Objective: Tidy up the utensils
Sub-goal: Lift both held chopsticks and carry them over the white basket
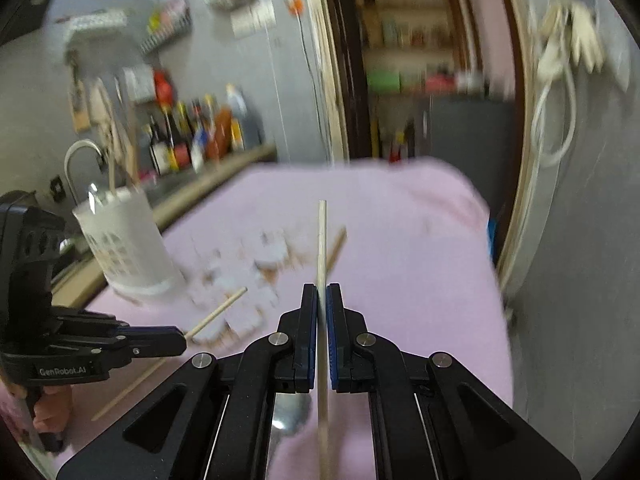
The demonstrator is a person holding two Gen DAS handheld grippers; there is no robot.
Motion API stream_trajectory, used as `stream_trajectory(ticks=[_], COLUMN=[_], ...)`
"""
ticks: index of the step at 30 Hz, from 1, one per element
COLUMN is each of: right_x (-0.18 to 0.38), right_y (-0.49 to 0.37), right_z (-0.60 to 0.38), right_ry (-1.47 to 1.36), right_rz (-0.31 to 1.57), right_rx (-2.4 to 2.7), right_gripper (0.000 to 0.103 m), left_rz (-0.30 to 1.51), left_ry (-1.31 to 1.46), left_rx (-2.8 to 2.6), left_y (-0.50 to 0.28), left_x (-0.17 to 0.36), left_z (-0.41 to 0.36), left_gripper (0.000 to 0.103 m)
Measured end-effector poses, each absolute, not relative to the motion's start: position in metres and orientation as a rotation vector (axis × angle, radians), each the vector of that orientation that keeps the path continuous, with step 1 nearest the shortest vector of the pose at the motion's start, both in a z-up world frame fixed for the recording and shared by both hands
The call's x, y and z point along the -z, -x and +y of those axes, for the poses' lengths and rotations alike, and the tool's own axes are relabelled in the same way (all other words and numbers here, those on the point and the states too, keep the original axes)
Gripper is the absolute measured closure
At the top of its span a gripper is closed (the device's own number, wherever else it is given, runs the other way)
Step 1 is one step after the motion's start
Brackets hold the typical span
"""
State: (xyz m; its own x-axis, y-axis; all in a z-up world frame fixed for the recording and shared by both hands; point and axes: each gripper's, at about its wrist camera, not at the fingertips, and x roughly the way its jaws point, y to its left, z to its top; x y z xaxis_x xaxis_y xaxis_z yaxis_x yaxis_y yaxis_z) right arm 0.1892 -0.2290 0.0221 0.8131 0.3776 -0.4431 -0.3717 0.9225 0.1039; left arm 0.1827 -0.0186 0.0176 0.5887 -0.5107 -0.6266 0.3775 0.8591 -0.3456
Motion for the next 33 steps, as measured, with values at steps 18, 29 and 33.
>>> stream_trajectory(ticks=[18, 29, 33], right_x=[-0.107, -0.117, -0.111], right_y=[-0.159, -0.195, -0.215], right_z=[-0.161, -0.095, -0.078], right_ry=[-0.123, -0.272, -0.316], right_rz=[-0.051, -0.179, -0.166], right_rx=[-0.519, -0.613, -0.642], right_gripper=[0.100, 0.100, 0.100], left_rz=[0.120, -0.090, -0.117], left_ry=[0.255, 0.316, 0.358], left_rx=[0.349, 0.111, 0.035], left_y=[-0.145, -0.162, -0.174], left_x=[-0.114, -0.143, -0.138], left_z=[0.040, 0.135, 0.169], left_gripper=[0.101, 0.101, 0.101])
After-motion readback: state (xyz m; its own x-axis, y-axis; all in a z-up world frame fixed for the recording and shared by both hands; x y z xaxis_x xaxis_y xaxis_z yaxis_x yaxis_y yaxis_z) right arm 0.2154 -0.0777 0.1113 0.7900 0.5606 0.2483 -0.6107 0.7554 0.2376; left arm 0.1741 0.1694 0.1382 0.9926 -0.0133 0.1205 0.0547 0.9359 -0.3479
